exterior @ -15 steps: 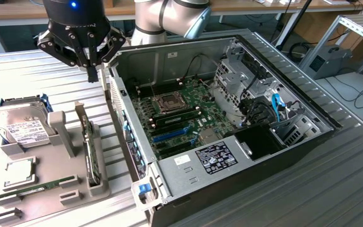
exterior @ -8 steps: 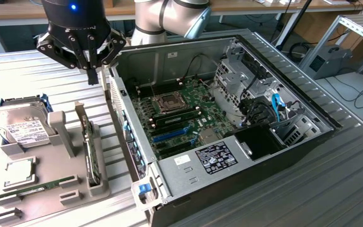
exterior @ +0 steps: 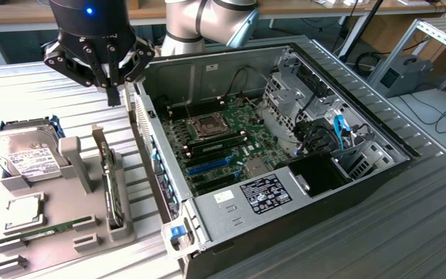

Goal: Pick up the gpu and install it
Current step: 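Reach for the gpu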

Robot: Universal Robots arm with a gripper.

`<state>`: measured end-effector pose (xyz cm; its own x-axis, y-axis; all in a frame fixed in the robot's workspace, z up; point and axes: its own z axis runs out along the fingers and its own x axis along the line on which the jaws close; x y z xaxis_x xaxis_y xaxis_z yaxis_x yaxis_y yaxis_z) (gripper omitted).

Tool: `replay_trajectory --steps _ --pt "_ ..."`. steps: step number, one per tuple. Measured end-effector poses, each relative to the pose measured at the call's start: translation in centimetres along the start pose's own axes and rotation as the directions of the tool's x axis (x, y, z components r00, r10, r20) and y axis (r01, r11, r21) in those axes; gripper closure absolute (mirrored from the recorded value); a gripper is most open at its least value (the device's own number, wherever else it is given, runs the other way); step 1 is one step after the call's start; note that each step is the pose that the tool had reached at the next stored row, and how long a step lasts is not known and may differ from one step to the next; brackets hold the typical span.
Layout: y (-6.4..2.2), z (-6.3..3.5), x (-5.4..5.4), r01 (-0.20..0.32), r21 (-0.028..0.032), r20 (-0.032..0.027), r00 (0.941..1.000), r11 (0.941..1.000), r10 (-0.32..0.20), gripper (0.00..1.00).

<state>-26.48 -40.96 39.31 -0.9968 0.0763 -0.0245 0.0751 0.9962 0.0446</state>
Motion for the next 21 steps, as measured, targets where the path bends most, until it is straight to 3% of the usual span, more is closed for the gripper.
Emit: replay_trajectory --steps 21 --pt "-0.61 -0.02 0.19 0.0 0.0001 0.0 1.0 1.0 0.0 0.89"
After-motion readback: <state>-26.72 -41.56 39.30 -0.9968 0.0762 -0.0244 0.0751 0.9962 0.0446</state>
